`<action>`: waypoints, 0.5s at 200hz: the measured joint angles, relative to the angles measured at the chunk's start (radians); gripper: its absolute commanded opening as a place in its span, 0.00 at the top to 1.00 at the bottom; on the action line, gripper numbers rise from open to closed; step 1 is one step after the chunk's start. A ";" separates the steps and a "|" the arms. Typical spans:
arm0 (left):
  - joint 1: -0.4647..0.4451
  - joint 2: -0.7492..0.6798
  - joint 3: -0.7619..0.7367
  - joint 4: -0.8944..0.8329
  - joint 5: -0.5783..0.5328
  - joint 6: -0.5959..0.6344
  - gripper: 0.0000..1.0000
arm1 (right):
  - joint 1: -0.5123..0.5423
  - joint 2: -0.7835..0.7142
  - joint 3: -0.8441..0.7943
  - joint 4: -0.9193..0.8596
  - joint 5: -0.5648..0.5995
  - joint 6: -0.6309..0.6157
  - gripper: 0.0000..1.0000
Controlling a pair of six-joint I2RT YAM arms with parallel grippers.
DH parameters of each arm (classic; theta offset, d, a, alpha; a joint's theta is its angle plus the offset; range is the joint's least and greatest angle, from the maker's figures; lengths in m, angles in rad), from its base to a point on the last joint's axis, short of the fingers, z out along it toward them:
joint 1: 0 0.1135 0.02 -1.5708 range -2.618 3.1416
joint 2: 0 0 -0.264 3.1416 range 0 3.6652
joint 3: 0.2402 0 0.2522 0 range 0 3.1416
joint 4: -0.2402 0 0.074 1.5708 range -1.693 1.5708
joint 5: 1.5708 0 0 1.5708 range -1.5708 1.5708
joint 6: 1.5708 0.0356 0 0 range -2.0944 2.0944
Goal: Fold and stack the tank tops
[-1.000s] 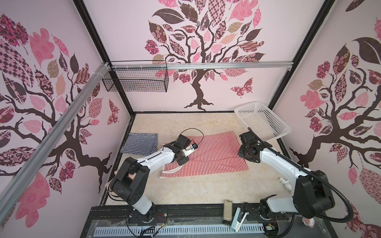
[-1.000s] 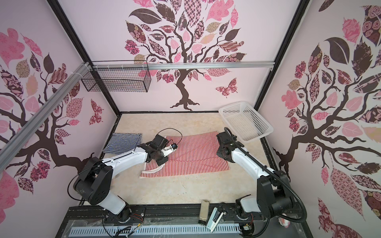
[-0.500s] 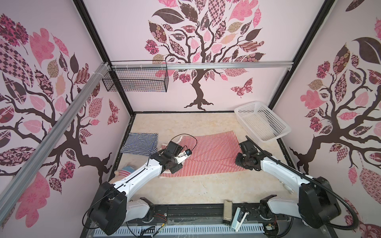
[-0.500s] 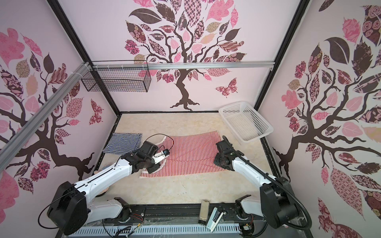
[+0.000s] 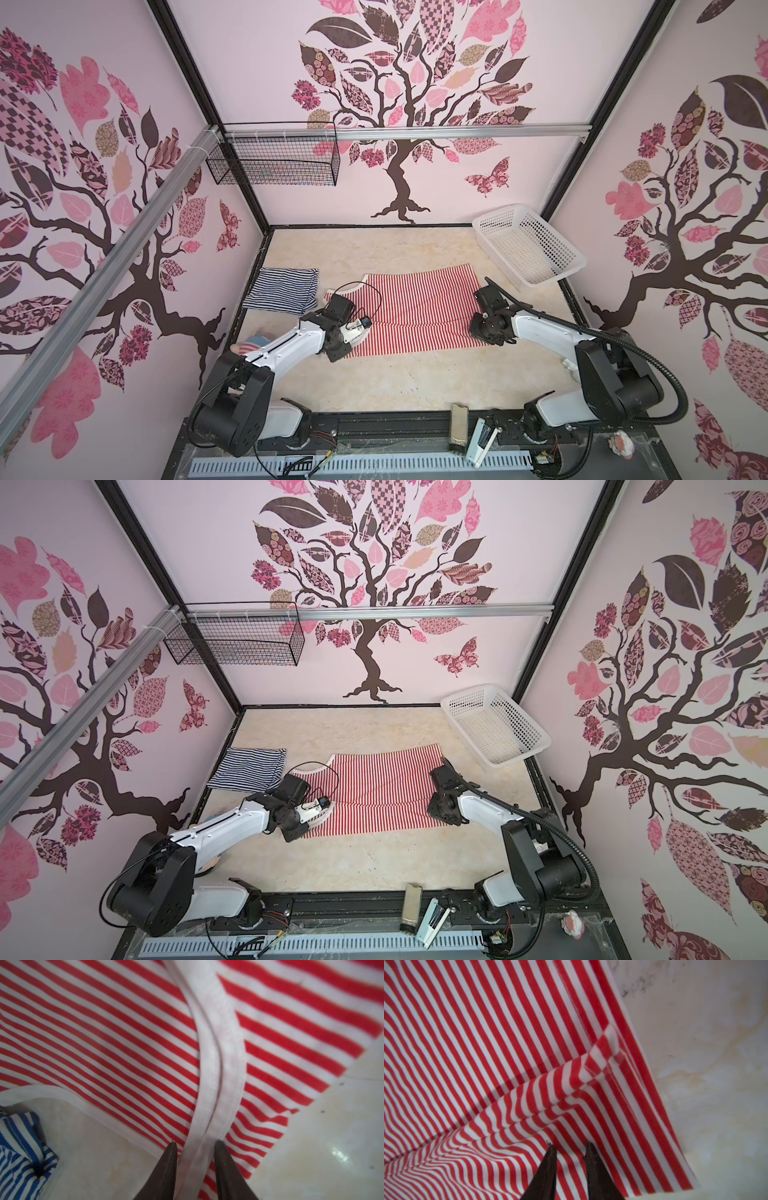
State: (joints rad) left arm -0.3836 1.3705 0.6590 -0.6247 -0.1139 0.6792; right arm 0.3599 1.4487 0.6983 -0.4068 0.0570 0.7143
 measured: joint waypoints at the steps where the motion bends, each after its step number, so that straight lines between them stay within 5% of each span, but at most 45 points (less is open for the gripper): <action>1: 0.004 0.003 0.000 0.000 0.002 0.001 0.67 | 0.000 0.000 0.000 0.000 0.000 0.000 0.71; 45: 0.109 0.015 0.002 0.038 0.013 0.074 0.69 | 0.005 0.000 0.000 -0.001 0.026 0.000 0.70; 100: 0.132 -0.014 -0.020 0.035 0.010 0.137 0.69 | 0.083 -0.039 -0.039 -0.017 0.064 0.050 0.70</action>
State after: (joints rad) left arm -0.2516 1.3560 0.6392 -0.5896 -0.1040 0.8162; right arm 0.4427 1.4097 0.6594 -0.4240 0.1211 0.7647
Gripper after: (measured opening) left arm 0.308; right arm 0.305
